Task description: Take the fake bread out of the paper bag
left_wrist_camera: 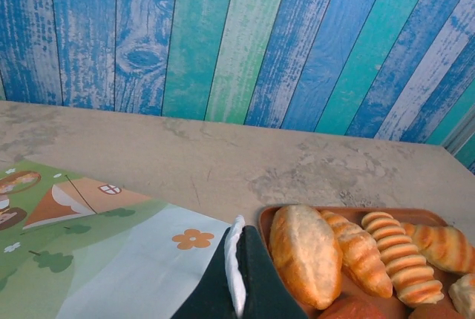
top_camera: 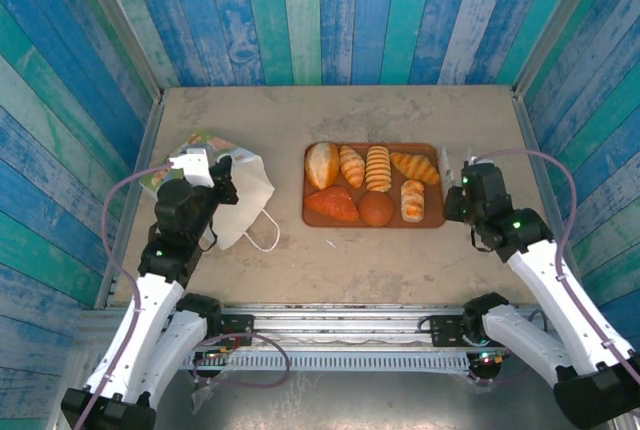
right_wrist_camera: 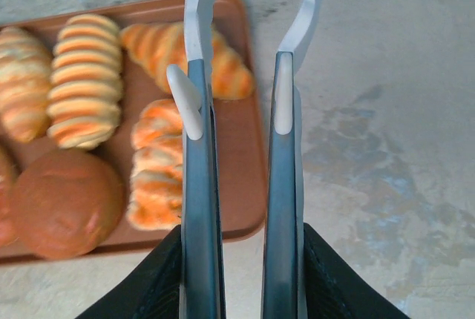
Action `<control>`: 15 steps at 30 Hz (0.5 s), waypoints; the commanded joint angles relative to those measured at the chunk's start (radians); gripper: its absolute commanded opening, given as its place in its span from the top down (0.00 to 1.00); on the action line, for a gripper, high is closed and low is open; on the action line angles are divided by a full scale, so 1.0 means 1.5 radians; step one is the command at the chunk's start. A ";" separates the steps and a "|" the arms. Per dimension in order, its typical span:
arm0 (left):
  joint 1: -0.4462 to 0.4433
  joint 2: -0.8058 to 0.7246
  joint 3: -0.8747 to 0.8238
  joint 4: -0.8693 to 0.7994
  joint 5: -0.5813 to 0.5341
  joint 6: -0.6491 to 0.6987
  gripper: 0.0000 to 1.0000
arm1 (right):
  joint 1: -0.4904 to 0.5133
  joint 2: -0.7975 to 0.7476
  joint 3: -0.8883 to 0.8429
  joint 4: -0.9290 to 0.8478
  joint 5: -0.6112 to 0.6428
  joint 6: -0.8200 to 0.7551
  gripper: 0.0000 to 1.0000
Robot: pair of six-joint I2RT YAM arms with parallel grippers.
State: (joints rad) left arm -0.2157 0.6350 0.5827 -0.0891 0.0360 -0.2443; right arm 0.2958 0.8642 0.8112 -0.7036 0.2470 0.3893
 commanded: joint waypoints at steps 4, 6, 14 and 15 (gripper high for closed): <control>0.003 -0.033 -0.001 0.019 -0.016 0.009 1.00 | -0.117 0.042 -0.006 0.057 -0.054 -0.060 0.63; 0.003 -0.042 -0.003 0.013 -0.029 0.008 1.00 | -0.145 0.051 -0.012 0.076 -0.060 -0.067 0.63; 0.003 -0.047 -0.004 0.010 -0.028 0.002 1.00 | -0.241 0.107 -0.019 0.112 -0.104 -0.093 0.63; 0.003 -0.048 -0.005 0.009 -0.028 0.002 1.00 | -0.248 0.111 -0.021 0.119 -0.112 -0.095 0.63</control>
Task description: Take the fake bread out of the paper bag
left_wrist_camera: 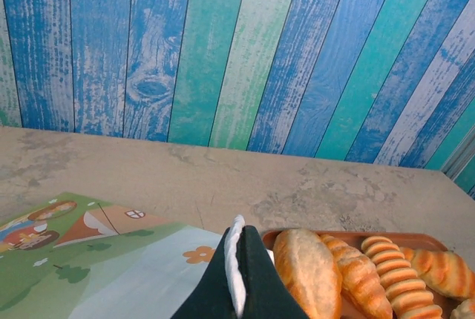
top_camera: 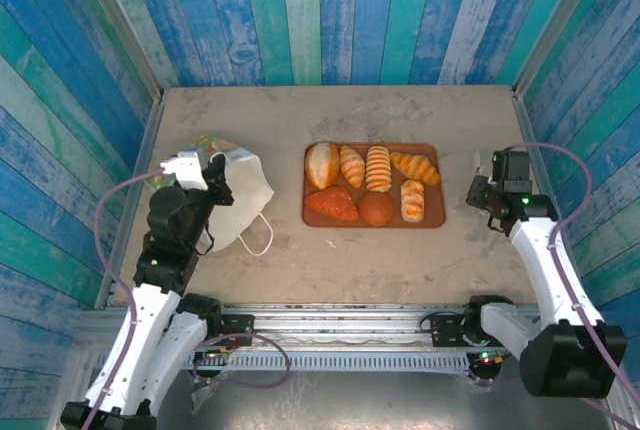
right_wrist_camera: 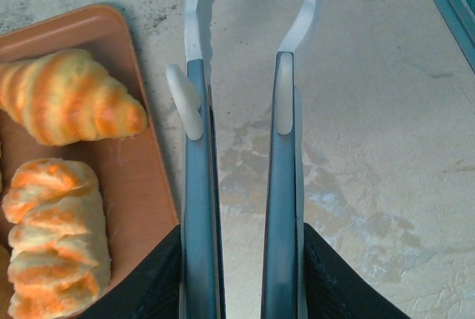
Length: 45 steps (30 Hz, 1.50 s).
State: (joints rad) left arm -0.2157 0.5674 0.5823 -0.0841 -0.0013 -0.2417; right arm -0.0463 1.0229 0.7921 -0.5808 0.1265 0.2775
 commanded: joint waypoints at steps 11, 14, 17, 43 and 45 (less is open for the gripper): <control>0.004 -0.009 -0.006 -0.002 -0.013 -0.004 1.00 | -0.055 0.132 -0.009 0.073 -0.086 -0.043 0.62; 0.004 -0.007 -0.006 0.001 -0.012 -0.005 1.00 | -0.071 0.170 -0.008 0.078 -0.109 -0.048 0.62; 0.003 -0.003 -0.006 0.002 -0.011 -0.007 1.00 | -0.080 0.206 -0.007 0.080 -0.122 -0.054 0.61; 0.005 -0.014 -0.009 0.000 -0.015 -0.011 1.00 | -0.087 0.345 0.028 0.048 -0.128 -0.070 0.42; 0.005 -0.013 -0.009 0.002 -0.013 -0.013 1.00 | -0.086 0.320 0.024 0.043 -0.119 -0.057 0.38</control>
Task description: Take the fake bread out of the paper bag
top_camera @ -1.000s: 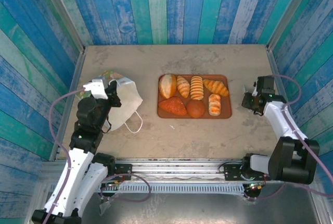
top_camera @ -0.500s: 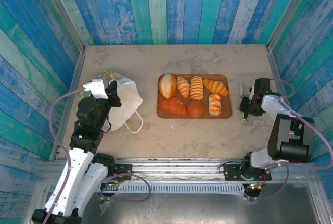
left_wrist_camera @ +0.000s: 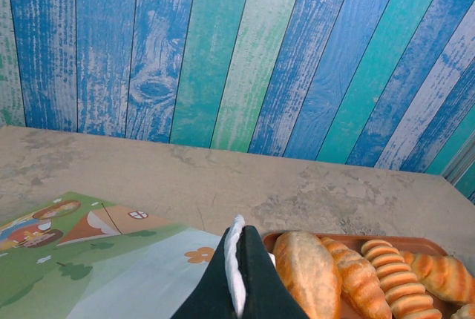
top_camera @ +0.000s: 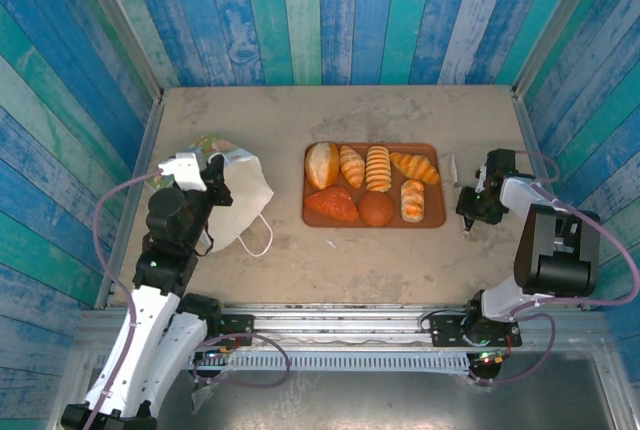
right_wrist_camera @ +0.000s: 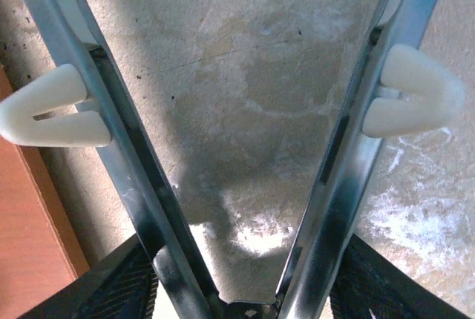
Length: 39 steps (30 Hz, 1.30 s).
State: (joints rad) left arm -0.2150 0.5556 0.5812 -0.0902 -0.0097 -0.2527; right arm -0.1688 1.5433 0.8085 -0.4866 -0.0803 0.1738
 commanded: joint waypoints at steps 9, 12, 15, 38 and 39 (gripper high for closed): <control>0.006 -0.004 -0.008 0.010 -0.002 -0.009 1.00 | -0.005 -0.156 0.013 -0.052 0.001 0.035 0.27; 0.006 -0.005 -0.008 0.009 -0.001 -0.011 1.00 | 0.003 -0.212 0.017 -0.061 -0.054 0.055 0.27; 0.007 -0.004 -0.008 0.010 -0.003 -0.012 1.00 | 0.047 -0.304 0.004 -0.016 -0.152 0.089 0.29; 0.010 -0.015 -0.007 -0.006 -0.023 -0.006 1.00 | 0.757 0.024 0.184 0.345 -0.223 0.273 0.31; 0.011 -0.017 -0.007 -0.005 -0.024 -0.005 1.00 | 0.764 0.036 0.192 0.348 -0.222 0.274 0.31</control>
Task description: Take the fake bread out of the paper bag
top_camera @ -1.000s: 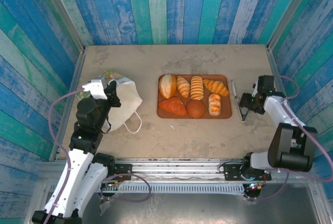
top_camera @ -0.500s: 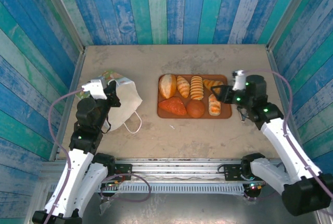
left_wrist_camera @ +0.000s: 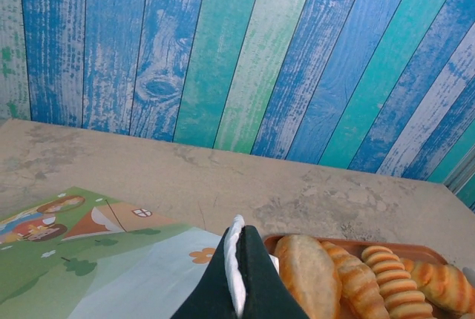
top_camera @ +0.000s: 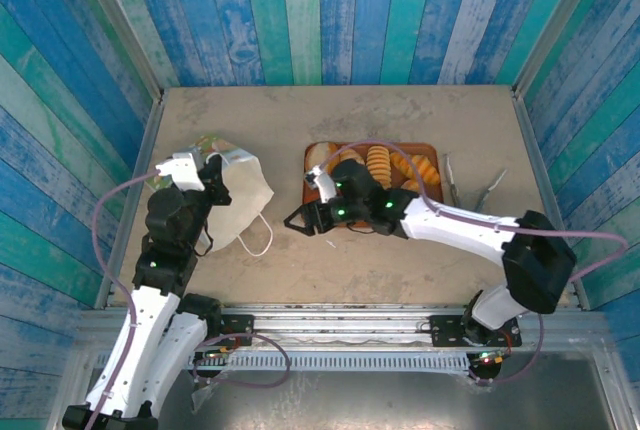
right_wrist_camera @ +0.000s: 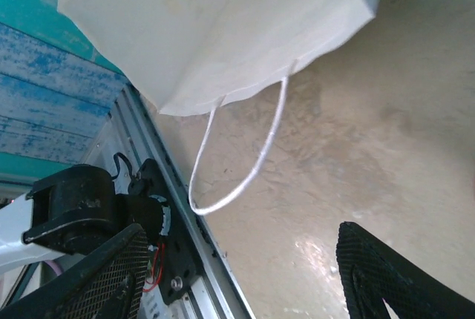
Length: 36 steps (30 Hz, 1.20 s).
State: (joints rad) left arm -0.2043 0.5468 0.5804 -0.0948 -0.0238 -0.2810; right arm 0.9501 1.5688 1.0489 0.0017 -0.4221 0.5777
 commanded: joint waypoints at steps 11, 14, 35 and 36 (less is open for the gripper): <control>0.009 -0.007 -0.008 0.004 -0.006 0.008 1.00 | 0.065 0.087 0.025 0.116 0.017 0.083 0.30; 0.009 -0.006 -0.009 0.004 -0.005 0.006 1.00 | 0.079 0.099 0.016 0.155 0.019 0.109 0.30; 0.010 0.006 -0.009 0.007 -0.004 -0.004 1.00 | 0.121 0.155 0.009 0.220 0.035 0.168 0.59; 0.010 0.006 -0.009 0.006 -0.004 -0.003 1.00 | 0.122 0.153 0.010 0.216 0.037 0.164 0.62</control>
State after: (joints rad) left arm -0.1951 0.5552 0.5804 -0.0967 -0.0277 -0.2859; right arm 1.1248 1.7924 1.0611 0.3080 -0.3664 0.8272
